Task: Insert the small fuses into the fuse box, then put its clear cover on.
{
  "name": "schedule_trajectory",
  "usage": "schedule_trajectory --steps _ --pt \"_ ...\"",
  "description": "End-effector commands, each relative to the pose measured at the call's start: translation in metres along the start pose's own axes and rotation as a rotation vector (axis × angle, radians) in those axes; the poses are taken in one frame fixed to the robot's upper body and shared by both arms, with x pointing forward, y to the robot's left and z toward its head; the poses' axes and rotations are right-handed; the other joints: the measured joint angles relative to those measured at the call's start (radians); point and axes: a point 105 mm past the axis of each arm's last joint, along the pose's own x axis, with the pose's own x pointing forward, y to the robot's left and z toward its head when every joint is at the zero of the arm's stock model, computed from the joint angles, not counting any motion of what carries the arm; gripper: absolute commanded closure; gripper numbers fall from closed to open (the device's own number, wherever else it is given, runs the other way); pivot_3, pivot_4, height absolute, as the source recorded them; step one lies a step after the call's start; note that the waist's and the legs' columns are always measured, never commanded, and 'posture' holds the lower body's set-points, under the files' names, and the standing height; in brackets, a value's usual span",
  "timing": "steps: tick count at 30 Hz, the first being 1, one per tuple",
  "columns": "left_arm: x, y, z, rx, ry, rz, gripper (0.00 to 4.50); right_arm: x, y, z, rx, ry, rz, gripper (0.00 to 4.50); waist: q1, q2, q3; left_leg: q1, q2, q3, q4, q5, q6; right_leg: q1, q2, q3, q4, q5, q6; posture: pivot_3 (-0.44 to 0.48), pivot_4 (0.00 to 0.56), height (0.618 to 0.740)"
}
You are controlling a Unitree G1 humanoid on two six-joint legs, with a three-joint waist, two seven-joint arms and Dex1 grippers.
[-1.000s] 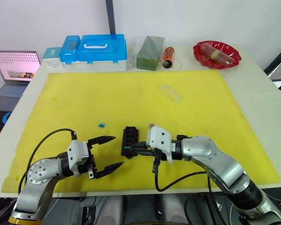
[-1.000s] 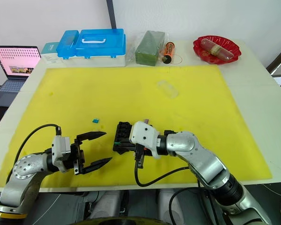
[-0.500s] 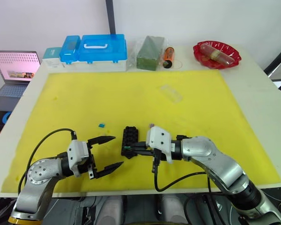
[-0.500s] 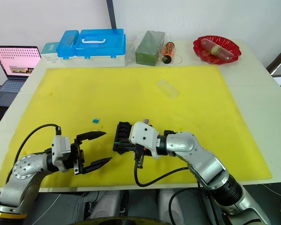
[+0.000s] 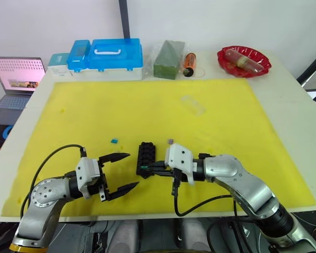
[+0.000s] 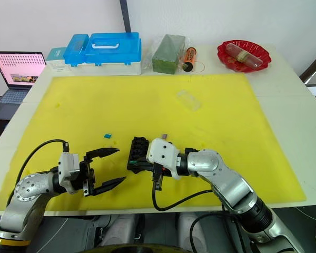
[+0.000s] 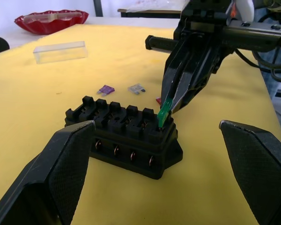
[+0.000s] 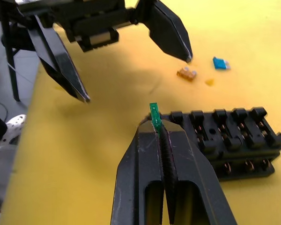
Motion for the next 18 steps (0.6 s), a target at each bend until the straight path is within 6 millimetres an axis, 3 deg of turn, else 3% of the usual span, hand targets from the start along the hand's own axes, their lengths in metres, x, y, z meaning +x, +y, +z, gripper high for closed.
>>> schedule_trajectory --steps 1,18 --pt "0.001 -0.0003 0.0045 0.016 -0.013 -0.009 0.03 0.0026 0.0028 0.007 -0.026 -0.034 0.009 4.5 0.0 0.0 0.0 0.0 0.0 0.0 0.0 0.0 0.0 0.0 0.0 0.0 0.0 0.0 0.0 0.0 0.15 0.74" --pt "0.0002 0.0 0.0028 0.01 -0.01 -0.006 0.03 0.005 0.0004 0.0021 -0.035 -0.009 0.007 4.5 0.0 0.0 0.0 0.0 0.0 0.0 0.0 0.0 0.0 0.0 0.0 0.0 0.0 0.0 0.0 0.0 0.15 0.74"
